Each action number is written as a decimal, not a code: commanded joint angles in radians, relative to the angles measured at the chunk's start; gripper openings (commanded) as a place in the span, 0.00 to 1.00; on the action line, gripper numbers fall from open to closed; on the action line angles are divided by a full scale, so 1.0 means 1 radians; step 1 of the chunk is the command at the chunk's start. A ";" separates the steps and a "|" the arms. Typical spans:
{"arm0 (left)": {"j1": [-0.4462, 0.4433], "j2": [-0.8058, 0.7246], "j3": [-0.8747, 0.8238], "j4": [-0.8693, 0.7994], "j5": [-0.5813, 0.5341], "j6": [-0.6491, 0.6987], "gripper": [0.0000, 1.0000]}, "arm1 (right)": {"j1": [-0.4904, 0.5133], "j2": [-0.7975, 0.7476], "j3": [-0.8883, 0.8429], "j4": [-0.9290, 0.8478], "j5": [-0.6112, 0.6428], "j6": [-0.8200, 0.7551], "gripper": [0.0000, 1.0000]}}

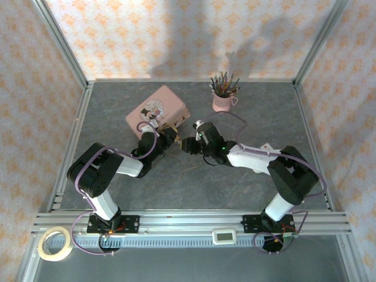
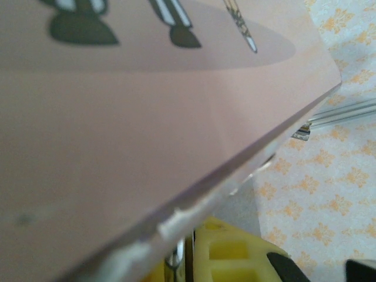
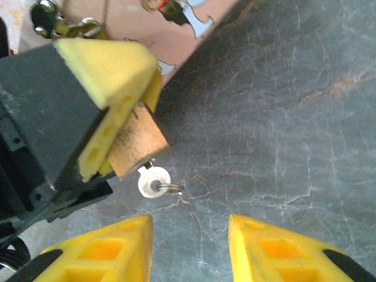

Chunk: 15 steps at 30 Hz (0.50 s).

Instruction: Unlock the padlock with the key

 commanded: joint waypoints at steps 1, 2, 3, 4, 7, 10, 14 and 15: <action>-0.004 -0.053 -0.001 0.077 -0.001 -0.024 0.00 | 0.005 -0.027 -0.077 0.172 -0.047 0.210 0.40; -0.006 -0.053 -0.003 0.079 -0.002 -0.025 0.00 | 0.005 -0.035 -0.105 0.241 -0.052 0.270 0.41; -0.009 -0.052 -0.005 0.082 -0.002 -0.028 0.00 | 0.005 -0.041 -0.138 0.318 -0.049 0.336 0.42; -0.012 -0.050 -0.007 0.088 -0.002 -0.031 0.00 | 0.005 -0.044 -0.163 0.381 -0.043 0.384 0.44; -0.018 -0.047 -0.016 0.116 -0.001 -0.046 0.00 | 0.004 -0.037 -0.220 0.527 -0.018 0.487 0.50; -0.026 -0.043 -0.023 0.135 -0.001 -0.058 0.00 | 0.004 -0.014 -0.244 0.637 -0.029 0.547 0.52; -0.037 -0.044 -0.033 0.157 -0.001 -0.075 0.00 | 0.004 0.043 -0.254 0.754 -0.059 0.621 0.50; -0.040 -0.044 -0.035 0.163 0.000 -0.080 0.00 | 0.004 0.062 -0.257 0.790 -0.067 0.641 0.49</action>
